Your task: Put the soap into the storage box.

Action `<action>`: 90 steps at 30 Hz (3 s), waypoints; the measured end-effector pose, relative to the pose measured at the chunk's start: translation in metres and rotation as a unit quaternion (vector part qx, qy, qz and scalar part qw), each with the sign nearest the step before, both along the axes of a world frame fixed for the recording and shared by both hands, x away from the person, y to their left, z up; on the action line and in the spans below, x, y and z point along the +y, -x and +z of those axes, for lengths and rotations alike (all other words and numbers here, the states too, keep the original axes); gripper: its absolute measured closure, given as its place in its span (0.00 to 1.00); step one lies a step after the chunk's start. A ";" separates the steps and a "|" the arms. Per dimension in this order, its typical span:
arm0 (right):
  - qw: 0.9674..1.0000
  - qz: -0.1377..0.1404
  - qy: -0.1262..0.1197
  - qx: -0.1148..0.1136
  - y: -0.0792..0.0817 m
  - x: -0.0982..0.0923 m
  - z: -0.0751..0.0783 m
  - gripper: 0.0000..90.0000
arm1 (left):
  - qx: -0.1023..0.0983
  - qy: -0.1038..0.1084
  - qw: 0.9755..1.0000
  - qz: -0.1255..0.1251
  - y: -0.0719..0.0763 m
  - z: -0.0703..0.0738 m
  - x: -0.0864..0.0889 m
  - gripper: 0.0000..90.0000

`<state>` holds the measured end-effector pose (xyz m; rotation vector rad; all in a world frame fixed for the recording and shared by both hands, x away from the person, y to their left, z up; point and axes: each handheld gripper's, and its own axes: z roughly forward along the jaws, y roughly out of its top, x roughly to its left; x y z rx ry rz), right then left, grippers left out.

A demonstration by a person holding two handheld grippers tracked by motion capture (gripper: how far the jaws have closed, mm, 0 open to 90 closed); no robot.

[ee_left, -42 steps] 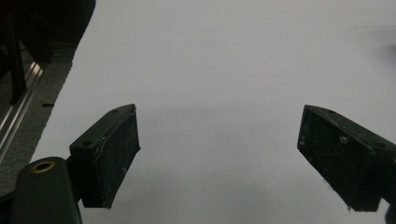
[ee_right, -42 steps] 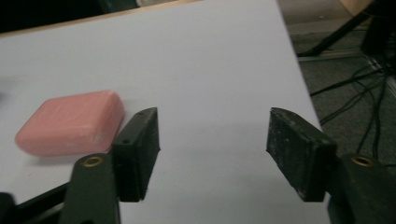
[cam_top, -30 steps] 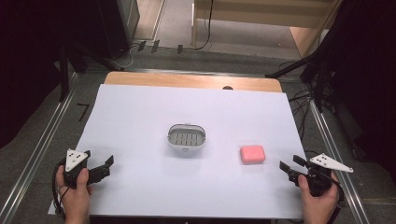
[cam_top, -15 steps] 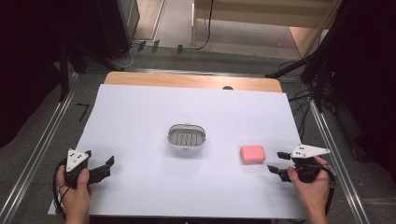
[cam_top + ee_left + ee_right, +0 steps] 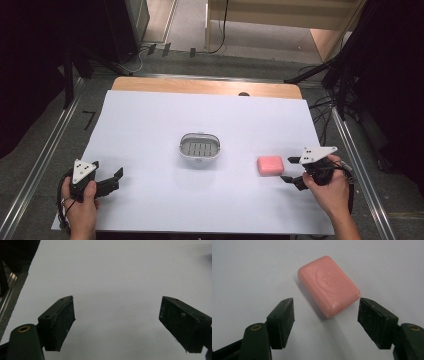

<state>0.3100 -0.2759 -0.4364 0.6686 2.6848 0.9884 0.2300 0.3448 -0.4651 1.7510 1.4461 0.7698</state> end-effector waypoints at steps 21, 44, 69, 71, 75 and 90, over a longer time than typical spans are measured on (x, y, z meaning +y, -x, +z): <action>0.993 0.092 0.069 0.008 -0.028 0.035 0.009 0.31 | -0.002 -0.002 1.000 -0.002 0.000 0.000 -0.001 0.16; 0.979 0.127 0.157 0.026 -0.048 0.067 -0.005 0.30 | -0.001 -0.005 1.000 -0.005 0.000 0.000 -0.001 0.16; 0.972 0.131 0.188 0.045 -0.052 0.073 -0.012 0.43 | -0.001 -0.004 1.000 -0.006 0.000 0.000 -0.002 0.16; 0.972 0.130 0.189 0.048 -0.052 0.073 -0.011 0.43 | -0.001 -0.004 1.000 -0.006 0.000 0.000 -0.002 0.16; 0.973 0.129 0.187 0.049 -0.051 0.075 -0.010 0.43 | 0.000 -0.003 1.000 -0.005 0.000 0.000 -0.002 0.16; 0.979 0.113 0.163 0.051 -0.051 0.091 0.012 0.43 | -0.001 -0.005 1.000 -0.005 0.000 0.000 -0.001 0.16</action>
